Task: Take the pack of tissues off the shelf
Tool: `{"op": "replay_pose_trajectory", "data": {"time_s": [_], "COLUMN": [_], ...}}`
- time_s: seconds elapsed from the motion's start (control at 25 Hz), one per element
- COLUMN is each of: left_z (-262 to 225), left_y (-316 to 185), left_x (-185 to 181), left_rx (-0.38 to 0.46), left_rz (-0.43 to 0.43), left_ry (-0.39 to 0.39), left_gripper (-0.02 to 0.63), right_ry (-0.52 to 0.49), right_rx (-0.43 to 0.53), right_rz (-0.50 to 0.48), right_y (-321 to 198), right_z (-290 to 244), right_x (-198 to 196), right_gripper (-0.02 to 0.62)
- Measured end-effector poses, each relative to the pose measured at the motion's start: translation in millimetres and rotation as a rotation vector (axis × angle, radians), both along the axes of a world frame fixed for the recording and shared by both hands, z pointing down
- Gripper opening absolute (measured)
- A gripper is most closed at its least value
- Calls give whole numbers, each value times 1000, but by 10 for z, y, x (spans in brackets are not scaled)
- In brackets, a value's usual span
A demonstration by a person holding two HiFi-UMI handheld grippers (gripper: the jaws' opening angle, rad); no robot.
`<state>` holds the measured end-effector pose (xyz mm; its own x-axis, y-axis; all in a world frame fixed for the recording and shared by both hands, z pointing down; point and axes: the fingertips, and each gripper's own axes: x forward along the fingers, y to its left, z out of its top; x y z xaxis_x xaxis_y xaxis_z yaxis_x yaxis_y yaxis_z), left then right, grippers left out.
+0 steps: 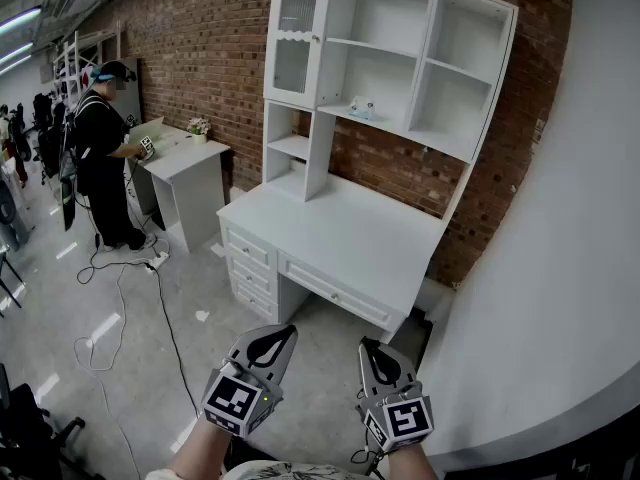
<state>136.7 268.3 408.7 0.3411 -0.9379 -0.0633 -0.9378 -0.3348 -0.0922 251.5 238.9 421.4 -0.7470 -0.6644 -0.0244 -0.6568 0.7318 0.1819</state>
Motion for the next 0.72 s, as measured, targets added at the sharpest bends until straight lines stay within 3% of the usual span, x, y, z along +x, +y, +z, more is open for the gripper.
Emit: {"op": "replay_pose_trajectory", "data": {"time_s": [0.4,0.6,0.72], "left_z": [95,134,167], "left_y": [-124,-236,-336], "left_x": [7,32,43], "left_rx": [-17,-28,-32], "left_rz": [4,1,-3], "left_ry": [13,17,13], "left_gripper": [14,14,14], "right_ry": [1,71,47], "right_rx": [-33,-71,-88], "right_rz": [-6,-32,-19], "right_y": [-119,-205,-313], "right_z": [132,328,358], "right_x": [-4,-54,-8], "right_gripper": [-2,0,0]}}
